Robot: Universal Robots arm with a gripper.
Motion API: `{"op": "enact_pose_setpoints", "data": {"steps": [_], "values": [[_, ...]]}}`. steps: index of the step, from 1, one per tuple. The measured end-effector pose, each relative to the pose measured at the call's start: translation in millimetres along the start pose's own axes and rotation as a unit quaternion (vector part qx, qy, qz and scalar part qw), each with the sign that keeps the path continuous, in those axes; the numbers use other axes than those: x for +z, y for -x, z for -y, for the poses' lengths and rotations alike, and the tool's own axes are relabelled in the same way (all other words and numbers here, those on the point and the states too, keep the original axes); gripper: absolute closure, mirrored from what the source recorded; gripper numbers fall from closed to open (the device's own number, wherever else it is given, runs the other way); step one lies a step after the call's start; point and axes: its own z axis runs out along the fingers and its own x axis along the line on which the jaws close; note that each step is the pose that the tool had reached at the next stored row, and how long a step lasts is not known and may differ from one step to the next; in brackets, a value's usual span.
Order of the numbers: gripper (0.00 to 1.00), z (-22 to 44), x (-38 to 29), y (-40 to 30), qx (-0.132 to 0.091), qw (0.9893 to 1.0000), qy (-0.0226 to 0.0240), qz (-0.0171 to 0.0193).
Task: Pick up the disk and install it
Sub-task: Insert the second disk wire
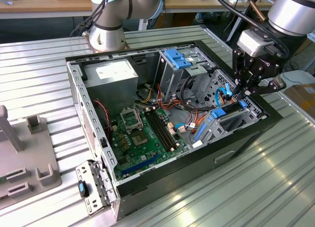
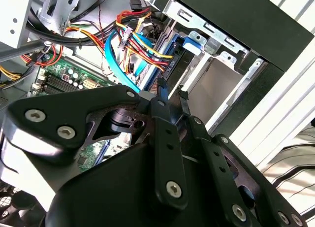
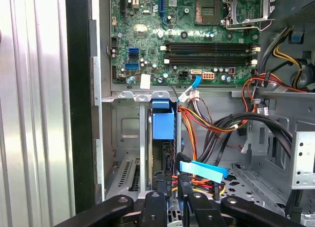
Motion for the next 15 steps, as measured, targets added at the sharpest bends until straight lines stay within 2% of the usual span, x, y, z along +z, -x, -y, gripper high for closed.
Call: {"op": "enact_pose_setpoints", "data": {"steps": [7, 9, 10, 15], "values": [[0.76, 0.0, 0.0, 0.0, 0.0, 1.0, 0.0002, 0.0], [0.76, 3.3, 0.5, -0.1, 0.0, 1.0, 0.0026, -0.0001], [0.76, 7.2, 2.0, 0.1, 0.0, 1.0, 0.0043, 0.0], [0.76, 7.2, 11.0, 0.1, 0.0, 1.0, 0.0044, -0.0001]]}}
